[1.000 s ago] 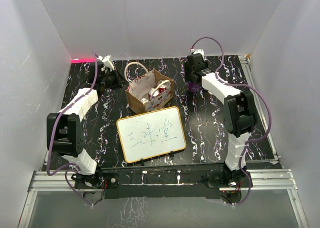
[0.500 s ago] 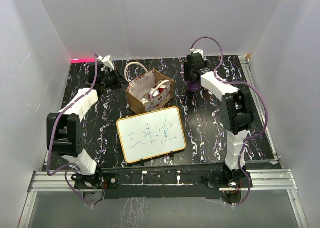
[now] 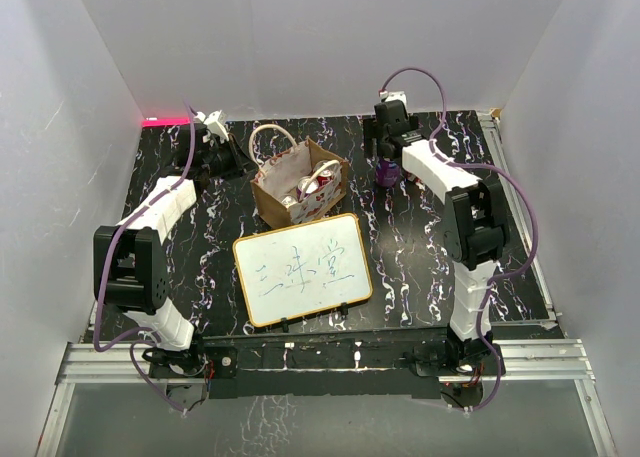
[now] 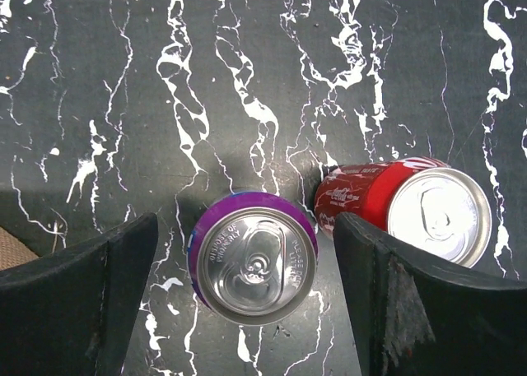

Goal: Take the beverage out of the canvas bag

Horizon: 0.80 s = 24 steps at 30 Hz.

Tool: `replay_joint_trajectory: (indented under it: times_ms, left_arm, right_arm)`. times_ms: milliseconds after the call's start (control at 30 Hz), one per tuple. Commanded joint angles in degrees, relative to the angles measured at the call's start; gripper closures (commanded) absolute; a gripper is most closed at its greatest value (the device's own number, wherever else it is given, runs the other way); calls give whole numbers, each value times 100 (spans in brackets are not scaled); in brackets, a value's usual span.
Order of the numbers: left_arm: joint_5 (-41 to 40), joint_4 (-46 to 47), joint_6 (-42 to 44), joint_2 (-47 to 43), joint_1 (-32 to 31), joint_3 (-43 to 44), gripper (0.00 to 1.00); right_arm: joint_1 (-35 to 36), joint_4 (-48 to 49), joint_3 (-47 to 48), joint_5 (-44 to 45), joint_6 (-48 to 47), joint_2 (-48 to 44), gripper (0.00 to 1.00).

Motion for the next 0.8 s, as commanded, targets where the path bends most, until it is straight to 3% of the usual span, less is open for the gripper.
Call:
replay_joint_trajectory:
  times_ms: [0, 300, 467, 767]
  left_arm:
    - [116, 37, -53, -132, 33, -11, 100]
    - [138, 67, -69, -181, 33, -28, 100]
    - [207, 100, -79, -176, 33, -28, 100]
    - [239, 134, -101, -205, 33, -58, 100]
  right_arm:
    - [-27, 12, 355, -126, 38, -379, 9]
    - [73, 83, -439, -1067, 592, -1311, 9]
    - [423, -271, 55, -1203, 786, -1423, 11]
    - [1673, -449, 858, -890, 936, -1259, 14]
